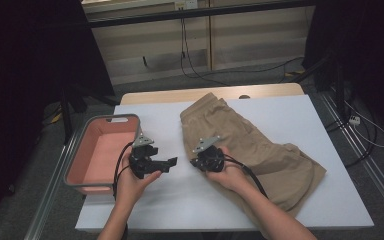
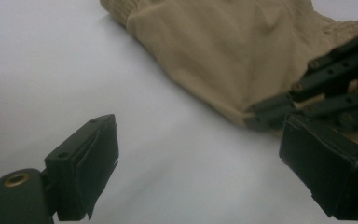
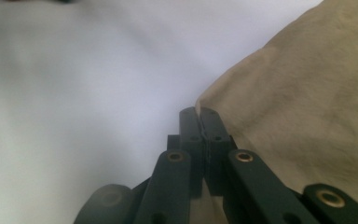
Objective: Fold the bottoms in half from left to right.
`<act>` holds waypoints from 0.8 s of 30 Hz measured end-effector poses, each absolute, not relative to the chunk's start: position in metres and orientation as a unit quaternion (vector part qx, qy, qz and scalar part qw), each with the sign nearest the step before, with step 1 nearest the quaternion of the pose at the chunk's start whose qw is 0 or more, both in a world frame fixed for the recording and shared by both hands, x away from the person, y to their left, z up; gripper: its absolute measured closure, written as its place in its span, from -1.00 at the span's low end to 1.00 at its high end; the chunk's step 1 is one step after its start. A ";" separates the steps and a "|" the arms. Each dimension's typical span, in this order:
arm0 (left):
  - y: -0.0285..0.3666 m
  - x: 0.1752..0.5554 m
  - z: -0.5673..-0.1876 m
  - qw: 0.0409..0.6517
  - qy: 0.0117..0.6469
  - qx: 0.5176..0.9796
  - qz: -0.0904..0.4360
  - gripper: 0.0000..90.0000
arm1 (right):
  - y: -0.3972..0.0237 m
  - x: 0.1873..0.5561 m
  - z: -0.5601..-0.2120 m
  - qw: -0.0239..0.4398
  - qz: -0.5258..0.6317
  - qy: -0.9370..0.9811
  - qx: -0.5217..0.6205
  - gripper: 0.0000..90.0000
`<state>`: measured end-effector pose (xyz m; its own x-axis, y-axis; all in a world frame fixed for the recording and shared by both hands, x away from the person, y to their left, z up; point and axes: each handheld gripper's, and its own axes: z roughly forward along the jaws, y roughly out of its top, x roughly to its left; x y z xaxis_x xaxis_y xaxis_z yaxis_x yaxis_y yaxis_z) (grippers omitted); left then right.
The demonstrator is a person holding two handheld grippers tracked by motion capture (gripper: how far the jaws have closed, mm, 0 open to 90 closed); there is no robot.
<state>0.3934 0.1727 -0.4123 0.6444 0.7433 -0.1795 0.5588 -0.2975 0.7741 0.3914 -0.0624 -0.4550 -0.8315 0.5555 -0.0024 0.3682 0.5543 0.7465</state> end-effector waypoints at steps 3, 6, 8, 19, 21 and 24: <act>0.174 0.394 -0.410 0.432 0.410 0.796 0.110 -0.74 | -0.058 0.379 -0.453 0.096 0.405 0.876 0.241 1.00; 0.175 0.394 -0.410 0.434 0.412 0.794 0.111 -0.74 | -0.056 0.369 -0.452 0.080 0.412 0.879 0.227 1.00; 0.176 0.394 -0.409 0.433 0.412 0.794 0.113 -0.74 | -0.058 0.367 -0.452 0.080 0.418 0.873 0.240 0.89; 0.175 0.394 -0.409 0.434 0.408 0.795 0.110 -0.74 | -0.096 0.373 -0.427 0.112 0.414 0.855 0.292 -0.14; 0.175 0.394 -0.408 0.436 0.409 0.794 0.109 -0.74 | -0.108 0.375 -0.425 0.110 0.419 0.848 0.307 -0.13; 0.176 0.394 -0.408 0.437 0.408 0.794 0.110 -0.74 | -0.127 0.377 -0.421 0.132 0.408 0.844 0.322 -0.13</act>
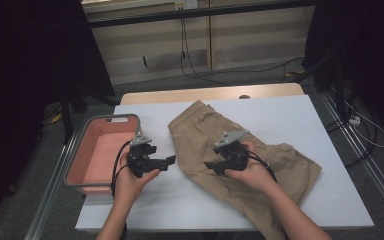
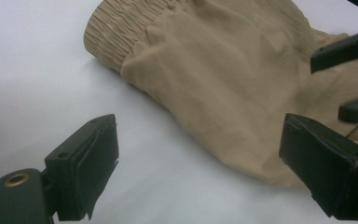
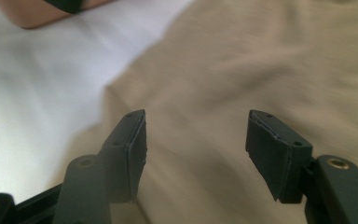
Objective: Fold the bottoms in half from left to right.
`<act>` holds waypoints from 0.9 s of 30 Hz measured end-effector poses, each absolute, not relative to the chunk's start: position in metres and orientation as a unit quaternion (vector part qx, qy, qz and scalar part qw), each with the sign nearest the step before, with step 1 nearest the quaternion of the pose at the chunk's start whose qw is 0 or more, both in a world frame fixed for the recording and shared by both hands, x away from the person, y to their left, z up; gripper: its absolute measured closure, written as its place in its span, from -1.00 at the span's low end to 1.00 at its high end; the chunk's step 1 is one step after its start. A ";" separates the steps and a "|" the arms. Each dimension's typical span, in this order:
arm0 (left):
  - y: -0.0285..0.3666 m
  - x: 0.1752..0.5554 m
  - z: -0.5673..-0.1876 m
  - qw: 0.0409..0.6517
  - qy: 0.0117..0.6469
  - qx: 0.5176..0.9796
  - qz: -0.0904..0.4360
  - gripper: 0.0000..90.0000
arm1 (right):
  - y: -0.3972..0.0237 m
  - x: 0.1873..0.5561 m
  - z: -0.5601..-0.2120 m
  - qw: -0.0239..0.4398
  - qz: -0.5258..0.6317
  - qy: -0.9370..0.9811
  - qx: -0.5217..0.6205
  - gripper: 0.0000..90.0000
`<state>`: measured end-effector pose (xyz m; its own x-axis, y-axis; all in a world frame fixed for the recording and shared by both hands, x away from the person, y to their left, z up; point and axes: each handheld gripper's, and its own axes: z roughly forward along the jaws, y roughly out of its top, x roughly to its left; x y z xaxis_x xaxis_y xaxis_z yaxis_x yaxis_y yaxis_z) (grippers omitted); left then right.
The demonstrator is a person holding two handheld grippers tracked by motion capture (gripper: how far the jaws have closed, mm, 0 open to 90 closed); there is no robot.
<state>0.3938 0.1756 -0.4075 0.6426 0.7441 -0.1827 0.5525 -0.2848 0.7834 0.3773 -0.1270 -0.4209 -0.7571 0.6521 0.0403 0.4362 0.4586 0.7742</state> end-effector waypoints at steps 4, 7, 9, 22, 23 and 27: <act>0.175 0.394 -0.407 0.439 0.408 0.793 0.108 -0.74 | -0.152 0.382 -0.418 0.153 0.399 0.834 0.349 -0.10; 0.174 0.395 -0.408 0.438 0.408 0.794 0.108 -0.74 | -0.171 0.388 -0.420 0.165 0.388 0.825 0.377 -0.08; 0.174 0.395 -0.409 0.438 0.408 0.794 0.105 -0.74 | -0.181 0.392 -0.423 0.173 0.381 0.820 0.390 -0.05; 0.172 0.398 -0.411 0.435 0.407 0.796 0.105 -0.74 | -0.209 0.413 -0.449 0.184 0.314 0.828 0.427 0.61; 0.172 0.398 -0.411 0.436 0.407 0.796 0.104 -0.74 | -0.209 0.413 -0.449 0.184 0.313 0.827 0.428 0.74; 0.171 0.399 -0.410 0.434 0.407 0.797 0.105 -0.74 | -0.211 0.414 -0.448 0.183 0.316 0.829 0.424 0.97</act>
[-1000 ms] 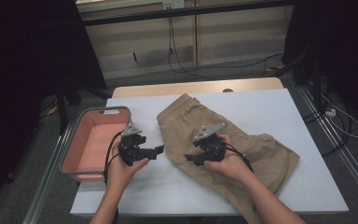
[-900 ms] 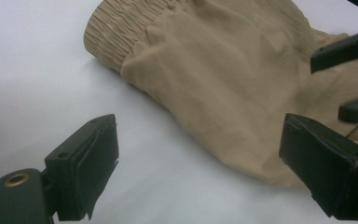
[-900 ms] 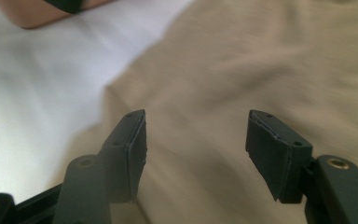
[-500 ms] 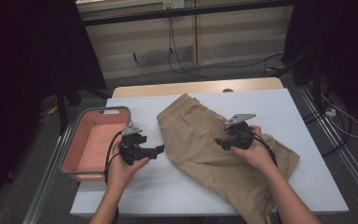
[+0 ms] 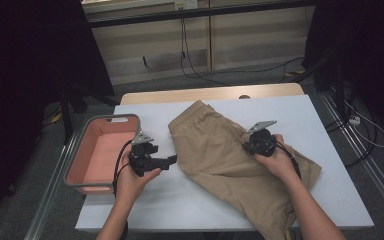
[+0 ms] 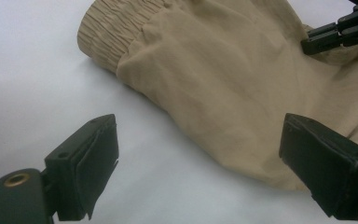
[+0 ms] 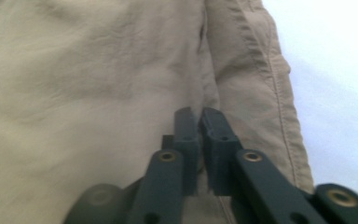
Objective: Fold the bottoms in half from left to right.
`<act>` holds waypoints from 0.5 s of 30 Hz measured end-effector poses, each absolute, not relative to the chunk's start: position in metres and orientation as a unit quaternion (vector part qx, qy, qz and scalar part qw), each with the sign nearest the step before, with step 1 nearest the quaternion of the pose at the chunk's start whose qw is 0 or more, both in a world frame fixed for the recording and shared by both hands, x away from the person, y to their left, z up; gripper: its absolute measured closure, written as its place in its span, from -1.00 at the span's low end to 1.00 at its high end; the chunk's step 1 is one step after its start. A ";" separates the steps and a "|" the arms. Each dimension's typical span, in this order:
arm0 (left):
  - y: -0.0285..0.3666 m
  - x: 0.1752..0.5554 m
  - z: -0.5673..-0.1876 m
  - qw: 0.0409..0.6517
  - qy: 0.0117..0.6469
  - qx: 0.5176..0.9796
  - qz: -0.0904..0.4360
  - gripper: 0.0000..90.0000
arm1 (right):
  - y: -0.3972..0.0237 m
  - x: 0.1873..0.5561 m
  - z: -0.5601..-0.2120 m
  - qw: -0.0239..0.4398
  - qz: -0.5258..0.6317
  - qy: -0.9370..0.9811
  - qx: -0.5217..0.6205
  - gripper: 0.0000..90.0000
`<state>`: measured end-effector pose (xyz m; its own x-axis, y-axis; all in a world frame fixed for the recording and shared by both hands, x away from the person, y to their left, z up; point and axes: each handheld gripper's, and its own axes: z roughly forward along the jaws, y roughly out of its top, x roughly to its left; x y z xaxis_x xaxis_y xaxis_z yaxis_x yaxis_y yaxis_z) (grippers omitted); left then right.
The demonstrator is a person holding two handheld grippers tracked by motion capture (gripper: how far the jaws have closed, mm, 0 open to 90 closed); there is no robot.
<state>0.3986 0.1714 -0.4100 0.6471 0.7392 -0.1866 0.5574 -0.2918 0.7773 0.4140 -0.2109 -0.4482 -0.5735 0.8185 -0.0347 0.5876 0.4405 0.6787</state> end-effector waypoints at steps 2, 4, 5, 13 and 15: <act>0.171 0.400 -0.410 0.435 0.406 0.797 0.105 -0.74 | -0.212 0.414 -0.447 0.188 0.317 0.829 0.421 1.00; 0.172 0.401 -0.409 0.435 0.407 0.797 0.105 -0.74 | -0.213 0.414 -0.445 0.191 0.318 0.827 0.423 1.00; 0.172 0.402 -0.409 0.436 0.409 0.795 0.107 -0.74 | -0.215 0.415 -0.443 0.194 0.321 0.825 0.423 1.00; 0.167 0.414 -0.408 0.436 0.411 0.793 0.107 -0.74 | -0.234 0.421 -0.431 0.219 0.326 0.810 0.437 1.00; 0.163 0.417 -0.407 0.438 0.414 0.791 0.106 -0.74 | -0.238 0.425 -0.427 0.230 0.322 0.805 0.442 1.00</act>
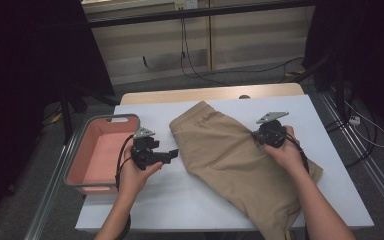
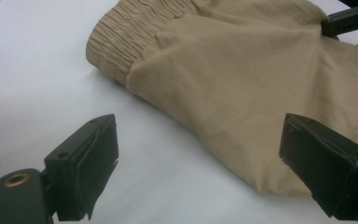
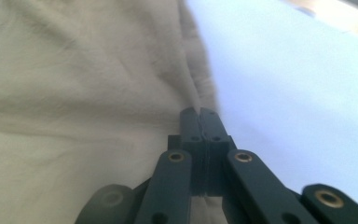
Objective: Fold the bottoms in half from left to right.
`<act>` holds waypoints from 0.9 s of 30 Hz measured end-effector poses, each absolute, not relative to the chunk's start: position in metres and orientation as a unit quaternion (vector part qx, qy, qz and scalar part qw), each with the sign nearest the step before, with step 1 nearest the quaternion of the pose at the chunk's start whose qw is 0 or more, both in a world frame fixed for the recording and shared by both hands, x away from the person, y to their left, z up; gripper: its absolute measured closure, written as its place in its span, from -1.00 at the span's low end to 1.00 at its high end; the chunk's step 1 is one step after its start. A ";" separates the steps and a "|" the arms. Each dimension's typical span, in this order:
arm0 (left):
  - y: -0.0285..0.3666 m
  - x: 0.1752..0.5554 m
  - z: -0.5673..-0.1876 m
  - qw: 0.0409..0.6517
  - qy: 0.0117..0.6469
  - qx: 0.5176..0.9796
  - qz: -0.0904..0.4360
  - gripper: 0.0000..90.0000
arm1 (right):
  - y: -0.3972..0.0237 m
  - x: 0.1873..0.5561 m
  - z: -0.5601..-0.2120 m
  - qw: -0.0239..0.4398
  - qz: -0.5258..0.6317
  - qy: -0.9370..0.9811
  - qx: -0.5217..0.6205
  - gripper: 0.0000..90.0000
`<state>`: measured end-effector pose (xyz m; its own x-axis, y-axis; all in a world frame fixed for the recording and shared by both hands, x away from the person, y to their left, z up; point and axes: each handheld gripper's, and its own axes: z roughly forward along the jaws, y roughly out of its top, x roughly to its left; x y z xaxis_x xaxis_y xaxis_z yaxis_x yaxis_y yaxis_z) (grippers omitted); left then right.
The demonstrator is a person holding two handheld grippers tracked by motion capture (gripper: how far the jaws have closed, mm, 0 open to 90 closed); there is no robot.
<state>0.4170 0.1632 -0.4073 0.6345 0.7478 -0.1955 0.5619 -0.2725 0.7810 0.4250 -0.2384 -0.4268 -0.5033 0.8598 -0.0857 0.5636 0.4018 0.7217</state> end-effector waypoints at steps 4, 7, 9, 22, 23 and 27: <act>0.157 0.426 -0.409 0.434 0.417 0.792 0.106 -0.74 | -0.246 0.437 -0.420 0.239 0.314 0.799 0.453 1.00; 0.152 0.433 -0.413 0.430 0.424 0.790 0.105 -0.74 | -0.248 0.445 -0.419 0.248 0.310 0.793 0.462 1.00; 0.150 0.438 -0.417 0.427 0.431 0.788 0.105 -0.73 | -0.246 0.449 -0.425 0.245 0.297 0.799 0.461 1.00; 0.146 0.450 -0.424 0.412 0.438 0.791 0.106 -0.72 | -0.244 0.436 -0.429 0.213 0.326 0.795 0.465 0.02; 0.146 0.450 -0.425 0.414 0.441 0.790 0.103 -0.72 | -0.244 0.433 -0.427 0.221 0.328 0.791 0.466 -0.09; 0.144 0.453 -0.425 0.414 0.442 0.789 0.107 -0.72 | -0.242 0.418 -0.426 0.209 0.345 0.790 0.461 -0.46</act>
